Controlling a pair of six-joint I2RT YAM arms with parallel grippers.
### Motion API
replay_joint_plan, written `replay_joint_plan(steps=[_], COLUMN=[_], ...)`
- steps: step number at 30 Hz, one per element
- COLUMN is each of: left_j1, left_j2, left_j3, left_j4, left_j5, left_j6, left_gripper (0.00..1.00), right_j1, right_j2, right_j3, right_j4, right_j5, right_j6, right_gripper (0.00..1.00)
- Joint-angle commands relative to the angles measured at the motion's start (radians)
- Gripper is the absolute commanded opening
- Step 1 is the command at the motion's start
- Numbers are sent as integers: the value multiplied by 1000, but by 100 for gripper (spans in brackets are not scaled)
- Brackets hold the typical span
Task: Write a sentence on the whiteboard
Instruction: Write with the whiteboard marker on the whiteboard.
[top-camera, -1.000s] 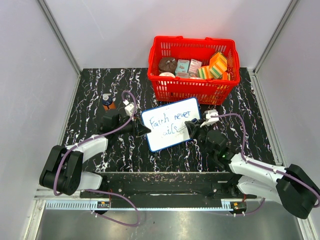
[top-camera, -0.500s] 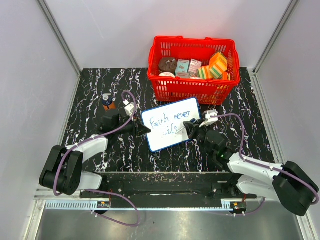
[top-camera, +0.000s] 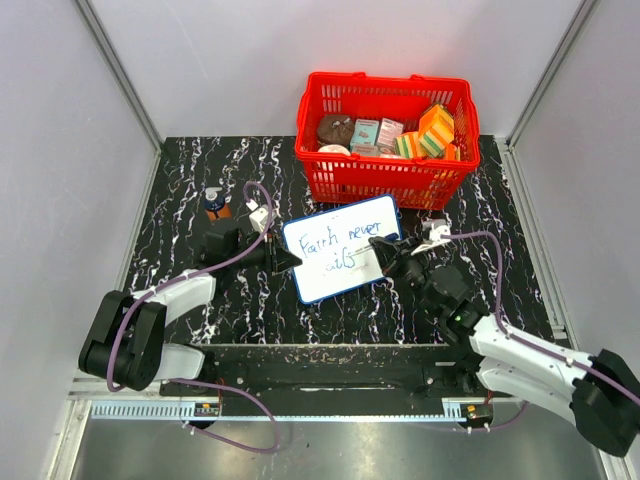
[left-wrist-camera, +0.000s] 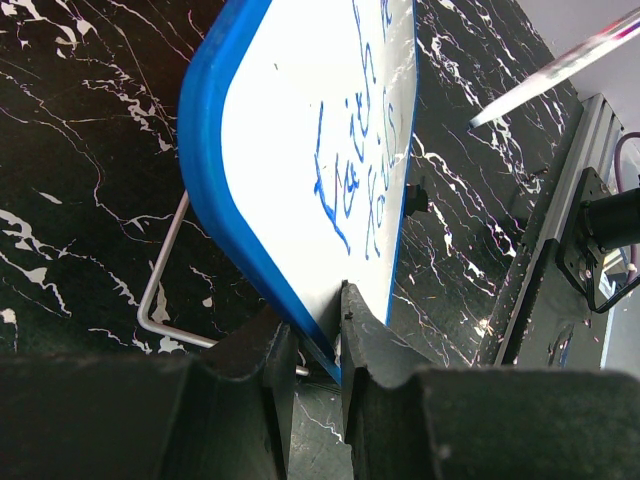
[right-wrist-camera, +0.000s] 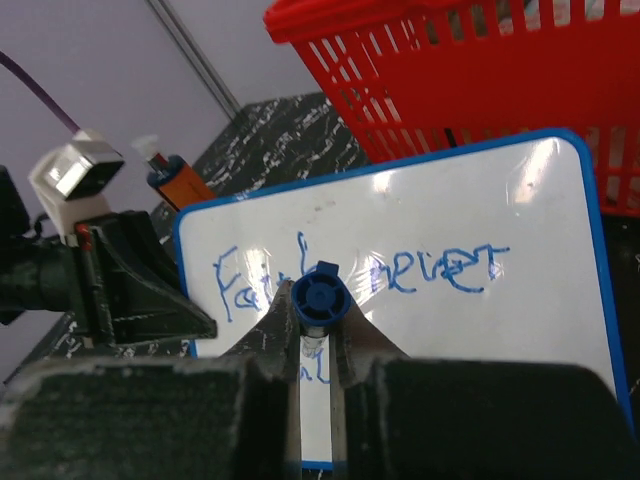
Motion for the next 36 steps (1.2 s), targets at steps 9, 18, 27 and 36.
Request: replay_joint_plan(steps=[9, 18, 27, 36], left_j1=[5, 5, 5, 5], left_j2=[-6, -9, -10, -14], left_j3=[8, 8, 8, 5], left_j4=[6, 6, 8, 11], left_j5=[-113, -114, -120, -123], left_j6=[139, 136, 137, 137], left_gripper=[0, 0, 0, 0], right_j1=[-7, -7, -8, -10], right_j2=[-129, -109, -112, -204], right_j3=[29, 43, 52, 52], right_j4=[-52, -90, -169, -375], right_j5=[-16, -15, -26, -58], right_j6=[6, 22, 26, 35], right_gripper=[0, 0, 0, 0])
